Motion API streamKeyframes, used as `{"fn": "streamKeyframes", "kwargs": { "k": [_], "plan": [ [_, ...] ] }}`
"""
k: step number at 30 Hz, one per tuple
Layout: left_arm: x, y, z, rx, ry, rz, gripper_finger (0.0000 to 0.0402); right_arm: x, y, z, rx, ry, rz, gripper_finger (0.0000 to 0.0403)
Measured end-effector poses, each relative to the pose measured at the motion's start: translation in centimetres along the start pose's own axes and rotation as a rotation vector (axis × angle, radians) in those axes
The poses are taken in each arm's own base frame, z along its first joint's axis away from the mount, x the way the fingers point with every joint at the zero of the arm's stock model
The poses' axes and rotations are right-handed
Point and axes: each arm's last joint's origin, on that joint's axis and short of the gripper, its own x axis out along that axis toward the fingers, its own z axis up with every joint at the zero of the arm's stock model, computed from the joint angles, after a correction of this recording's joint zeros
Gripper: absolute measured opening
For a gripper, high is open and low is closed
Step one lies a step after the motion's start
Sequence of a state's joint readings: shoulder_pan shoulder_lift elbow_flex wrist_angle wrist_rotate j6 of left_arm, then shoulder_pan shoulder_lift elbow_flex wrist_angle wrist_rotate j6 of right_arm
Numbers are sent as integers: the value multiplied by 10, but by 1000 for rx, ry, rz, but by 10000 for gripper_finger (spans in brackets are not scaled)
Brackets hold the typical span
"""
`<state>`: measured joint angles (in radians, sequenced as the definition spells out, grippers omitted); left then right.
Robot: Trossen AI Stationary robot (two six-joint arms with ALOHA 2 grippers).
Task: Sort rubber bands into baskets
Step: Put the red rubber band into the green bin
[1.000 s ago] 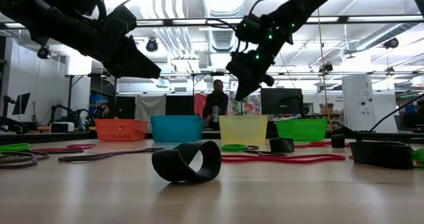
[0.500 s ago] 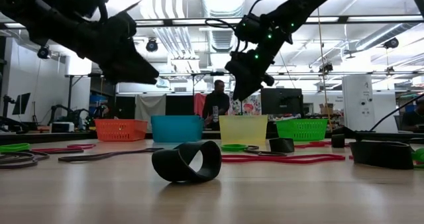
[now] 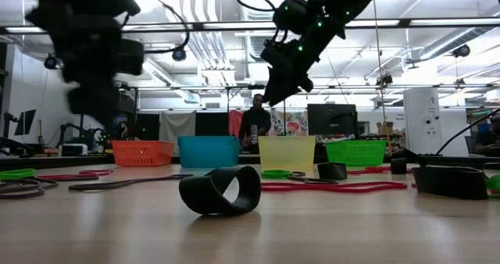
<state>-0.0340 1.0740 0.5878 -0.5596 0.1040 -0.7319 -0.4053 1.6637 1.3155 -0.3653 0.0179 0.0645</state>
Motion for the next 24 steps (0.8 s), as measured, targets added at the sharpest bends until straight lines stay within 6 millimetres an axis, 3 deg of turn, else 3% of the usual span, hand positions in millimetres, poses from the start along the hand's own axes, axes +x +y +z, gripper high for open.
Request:
{"fn": "streamKeyframes", "kwargs": {
  "k": [3, 6, 24],
  "plan": [
    [-12, -2, -7, -65, 113, 138, 182, 0, 13, -1, -34, 5, 23, 150],
    [-18, -6, -10, -90, 120, 223, 182, -1, 22, -3, -56, 15, 41, 146],
    [1, -13, -16, -152, 173, 270, 188, -9, 47, -27, -125, 210, 66, 144]
  ]
}}
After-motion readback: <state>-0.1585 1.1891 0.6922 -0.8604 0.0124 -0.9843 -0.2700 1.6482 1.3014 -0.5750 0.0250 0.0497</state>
